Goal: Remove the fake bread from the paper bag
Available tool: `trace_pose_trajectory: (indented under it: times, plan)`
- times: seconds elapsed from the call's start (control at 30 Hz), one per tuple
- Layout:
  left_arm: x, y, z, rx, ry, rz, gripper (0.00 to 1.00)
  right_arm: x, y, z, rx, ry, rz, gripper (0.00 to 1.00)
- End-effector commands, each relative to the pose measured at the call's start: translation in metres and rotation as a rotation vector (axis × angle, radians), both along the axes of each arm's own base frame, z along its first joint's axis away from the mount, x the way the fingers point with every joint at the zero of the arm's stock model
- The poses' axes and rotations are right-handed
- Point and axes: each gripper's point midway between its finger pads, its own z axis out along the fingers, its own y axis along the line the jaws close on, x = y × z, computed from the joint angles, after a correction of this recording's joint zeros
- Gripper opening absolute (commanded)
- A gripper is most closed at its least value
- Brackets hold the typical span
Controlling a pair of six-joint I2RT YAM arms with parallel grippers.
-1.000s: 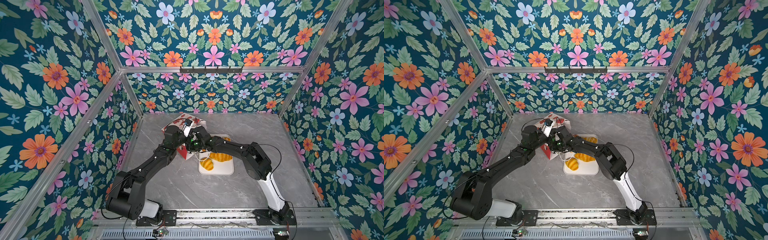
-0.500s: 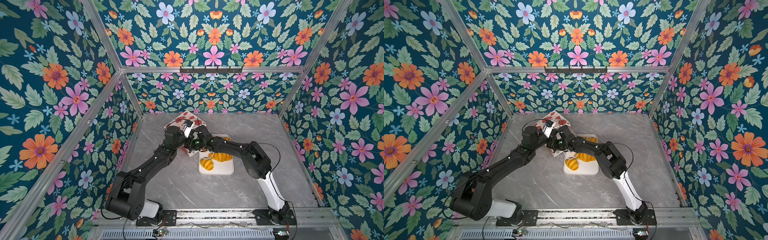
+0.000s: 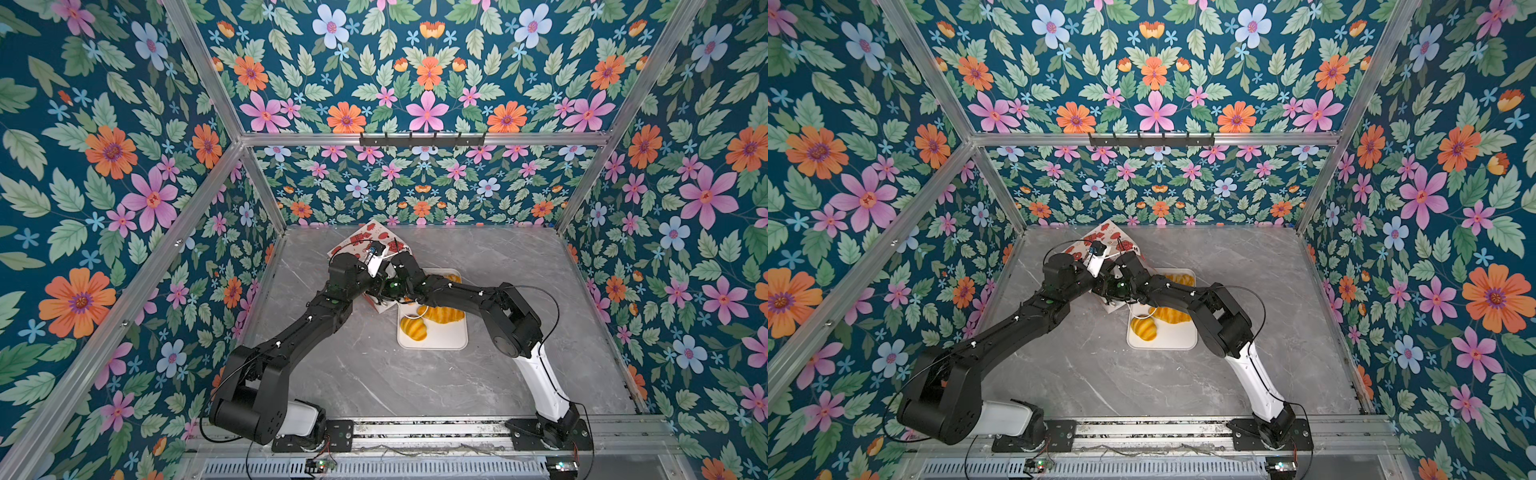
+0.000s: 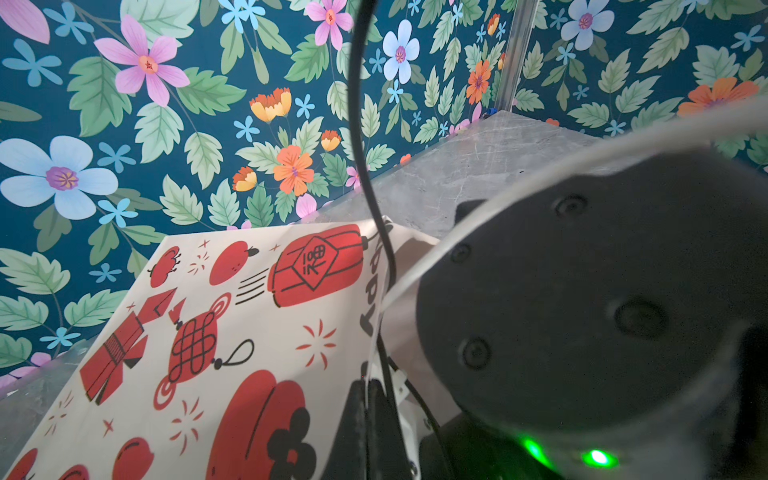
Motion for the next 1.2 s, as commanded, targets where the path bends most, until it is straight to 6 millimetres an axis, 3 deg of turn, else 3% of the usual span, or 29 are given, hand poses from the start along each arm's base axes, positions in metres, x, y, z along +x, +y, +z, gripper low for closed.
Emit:
trace_pose_trajectory:
  times: [0.0,0.5,0.87,1.17]
  plan:
    - [-0.007,-0.008,-0.001,-0.01,0.011,-0.056,0.0,0.015,0.001,0.023,0.074,-0.086,-0.054,0.45]
    - [-0.01,-0.007,-0.003,-0.005,0.014,-0.058,0.0,0.025,0.0,0.028,0.084,-0.128,-0.091,0.45]
    - [-0.011,-0.002,-0.004,0.012,0.007,-0.037,0.0,0.02,-0.009,0.018,0.059,-0.11,-0.102,0.24]
    - [-0.006,0.001,-0.009,0.029,0.011,-0.012,0.0,0.001,-0.025,0.021,0.03,-0.102,-0.083,0.13]
